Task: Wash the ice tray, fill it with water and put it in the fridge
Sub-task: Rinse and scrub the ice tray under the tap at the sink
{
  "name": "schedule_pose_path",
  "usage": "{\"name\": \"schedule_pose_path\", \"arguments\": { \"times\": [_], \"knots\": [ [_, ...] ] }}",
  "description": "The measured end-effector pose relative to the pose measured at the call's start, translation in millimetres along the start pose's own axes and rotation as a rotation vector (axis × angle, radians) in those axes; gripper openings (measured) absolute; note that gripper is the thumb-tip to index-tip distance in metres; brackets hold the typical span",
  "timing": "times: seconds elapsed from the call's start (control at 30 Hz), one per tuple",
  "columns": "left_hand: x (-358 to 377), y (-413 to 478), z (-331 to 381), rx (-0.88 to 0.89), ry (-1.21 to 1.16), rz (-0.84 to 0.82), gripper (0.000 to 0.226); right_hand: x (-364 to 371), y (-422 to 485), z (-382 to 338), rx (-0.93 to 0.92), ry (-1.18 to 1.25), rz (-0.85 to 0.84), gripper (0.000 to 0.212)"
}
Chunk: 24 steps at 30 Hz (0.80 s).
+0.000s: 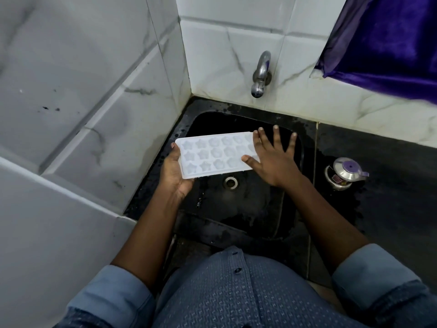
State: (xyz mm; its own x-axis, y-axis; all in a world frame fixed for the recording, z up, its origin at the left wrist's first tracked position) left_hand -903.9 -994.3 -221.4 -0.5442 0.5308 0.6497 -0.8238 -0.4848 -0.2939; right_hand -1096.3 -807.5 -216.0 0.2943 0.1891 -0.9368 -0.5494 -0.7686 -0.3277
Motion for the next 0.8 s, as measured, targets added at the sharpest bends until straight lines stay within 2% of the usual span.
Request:
{"name": "schedule_pose_path", "arguments": {
  "times": [0.13, 0.23, 0.3, 0.33, 0.4, 0.53, 0.67, 0.8],
  "knots": [
    [-1, 8, -4, -0.014, -0.013, -0.011, 0.060, -4, 6, 2, 0.023, 0.381, -0.044, 0.094],
    [6, 16, -4, -0.026, -0.001, -0.024, 0.064, -20, 9, 7, 0.058, 0.913, 0.018, 0.085],
    [12, 25, -2, -0.045, 0.015, -0.061, 0.066, -29, 13, 9, 0.084, 1.255, 0.027, 0.066],
    [16, 28, -1, -0.059, 0.044, -0.080, 0.067, -34, 14, 12, 0.088, 1.343, 0.030, 0.054],
    [21, 34, 2, -0.081, 0.125, -0.065, 0.063, -43, 15, 15, 0.090, 1.433, 0.060, 0.046],
    [30, 46, 11, -0.139, 0.298, 0.018, 0.057, -61, 14, 23, 0.088, 1.509, 0.125, 0.050],
    [45, 53, 21, -0.175, 0.328, 0.026, 0.058, -71, 11, 26, 0.090, 1.517, 0.175, 0.044],
    [57, 57, 30, -0.158, 0.325, 0.065, 0.053, -73, 8, 30, 0.084, 1.489, 0.205, 0.060]
  ]
}}
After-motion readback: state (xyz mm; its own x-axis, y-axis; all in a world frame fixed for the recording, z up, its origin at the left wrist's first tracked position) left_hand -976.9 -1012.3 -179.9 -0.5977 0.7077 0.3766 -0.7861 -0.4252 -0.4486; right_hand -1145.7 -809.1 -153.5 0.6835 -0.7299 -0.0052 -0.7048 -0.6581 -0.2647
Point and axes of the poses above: each hand's wrist, its own y-axis towards the middle knuckle, its own x-axis out of the palm, z = x × y, the point moved 4 cm from there along y, towards the middle knuckle, and after that the axes turned 13 degrees about -z, right-handed, at the moved point
